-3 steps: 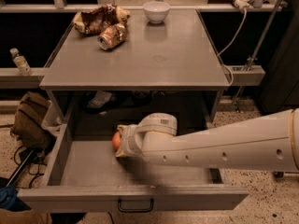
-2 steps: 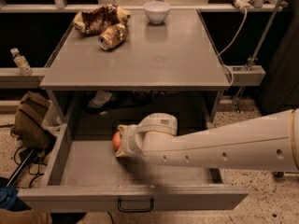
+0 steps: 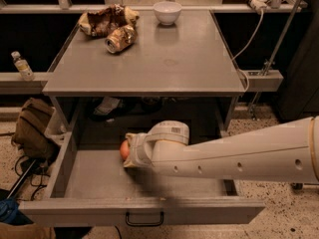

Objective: Place apple into top drawer

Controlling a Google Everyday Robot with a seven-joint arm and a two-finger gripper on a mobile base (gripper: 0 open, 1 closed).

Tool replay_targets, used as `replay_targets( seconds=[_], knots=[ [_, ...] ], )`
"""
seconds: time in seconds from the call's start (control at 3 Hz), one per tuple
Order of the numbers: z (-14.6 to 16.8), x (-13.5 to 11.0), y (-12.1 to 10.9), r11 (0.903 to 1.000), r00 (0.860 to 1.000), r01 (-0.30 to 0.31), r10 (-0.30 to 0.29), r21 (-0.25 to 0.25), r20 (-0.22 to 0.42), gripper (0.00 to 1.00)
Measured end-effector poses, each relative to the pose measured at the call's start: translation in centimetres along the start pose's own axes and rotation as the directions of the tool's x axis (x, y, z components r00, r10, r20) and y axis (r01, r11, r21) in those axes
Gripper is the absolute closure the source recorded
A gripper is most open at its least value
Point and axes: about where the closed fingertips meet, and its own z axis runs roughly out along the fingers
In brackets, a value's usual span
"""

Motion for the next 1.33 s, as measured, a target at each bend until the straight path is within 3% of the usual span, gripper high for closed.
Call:
replay_targets(
  seconds=[0.33, 0.67, 1.0, 1.33],
  knots=[
    [0.0, 0.0, 0.0, 1.0, 1.0, 0.0, 0.0, 0.0, 0.0, 0.12],
    [0.0, 0.0, 0.0, 1.0, 1.0, 0.0, 0.0, 0.0, 0.0, 0.0],
    [-0.4, -0.3, -0.3, 1.0, 1.0, 0.0, 0.0, 0.0, 0.0, 0.0],
    [-4.1, -0.7, -1.5, 0.9981, 0.999, 0.01, -0.008, 0.06, -0.041, 0.0]
  ],
)
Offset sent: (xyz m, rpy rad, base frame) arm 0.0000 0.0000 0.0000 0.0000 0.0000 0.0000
